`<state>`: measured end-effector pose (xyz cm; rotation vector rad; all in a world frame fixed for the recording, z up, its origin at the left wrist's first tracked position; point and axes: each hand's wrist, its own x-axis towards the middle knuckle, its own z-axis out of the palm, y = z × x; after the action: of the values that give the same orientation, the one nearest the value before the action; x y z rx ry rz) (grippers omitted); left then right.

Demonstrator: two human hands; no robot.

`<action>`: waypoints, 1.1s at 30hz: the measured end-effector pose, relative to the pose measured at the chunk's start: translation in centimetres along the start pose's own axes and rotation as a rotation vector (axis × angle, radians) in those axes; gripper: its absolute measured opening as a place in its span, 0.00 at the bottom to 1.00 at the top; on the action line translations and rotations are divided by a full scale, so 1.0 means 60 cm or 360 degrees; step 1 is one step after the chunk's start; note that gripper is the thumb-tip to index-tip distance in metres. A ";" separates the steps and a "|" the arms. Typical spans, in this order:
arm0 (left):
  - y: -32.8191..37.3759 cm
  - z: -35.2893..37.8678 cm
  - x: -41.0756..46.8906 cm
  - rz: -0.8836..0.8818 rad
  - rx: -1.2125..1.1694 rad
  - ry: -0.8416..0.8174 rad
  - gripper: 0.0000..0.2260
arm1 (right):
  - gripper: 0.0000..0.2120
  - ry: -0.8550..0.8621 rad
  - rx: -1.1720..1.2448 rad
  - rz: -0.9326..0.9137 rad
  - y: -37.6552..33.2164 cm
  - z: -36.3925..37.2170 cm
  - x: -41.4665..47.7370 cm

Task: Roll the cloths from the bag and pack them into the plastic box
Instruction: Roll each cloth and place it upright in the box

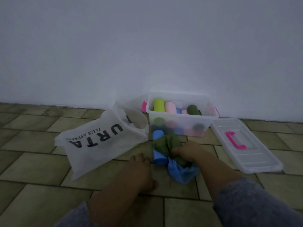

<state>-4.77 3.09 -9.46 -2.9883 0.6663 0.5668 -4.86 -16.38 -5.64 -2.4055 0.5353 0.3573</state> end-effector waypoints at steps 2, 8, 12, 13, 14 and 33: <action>0.000 0.000 -0.001 -0.0004 0.0044 0.0022 0.43 | 0.17 0.0021 0.0172 0.0098 0.009 -0.009 -0.005; -0.012 0.007 -0.001 0.0047 -0.0110 0.0147 0.43 | 0.12 0.0723 0.0518 -0.0153 0.012 -0.039 -0.025; -0.019 0.009 -0.004 0.0068 -0.0121 0.0188 0.44 | 0.19 0.1174 0.0241 -0.0718 0.004 -0.016 -0.059; -0.021 0.009 -0.004 0.0074 -0.0126 0.0183 0.43 | 0.21 0.1140 0.0151 -0.0762 0.004 -0.004 -0.066; -0.023 0.008 -0.005 0.0074 -0.0122 0.0167 0.43 | 0.21 0.1079 0.0075 -0.0773 0.007 0.009 -0.072; 0.024 -0.049 0.055 0.0594 -0.0446 0.0986 0.16 | 0.27 0.0661 -0.0390 0.0164 0.104 0.021 -0.048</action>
<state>-1.58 0.14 -7.81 -3.3204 1.2903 -0.3285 -10.43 -19.20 -8.80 -2.7110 0.8429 -0.0441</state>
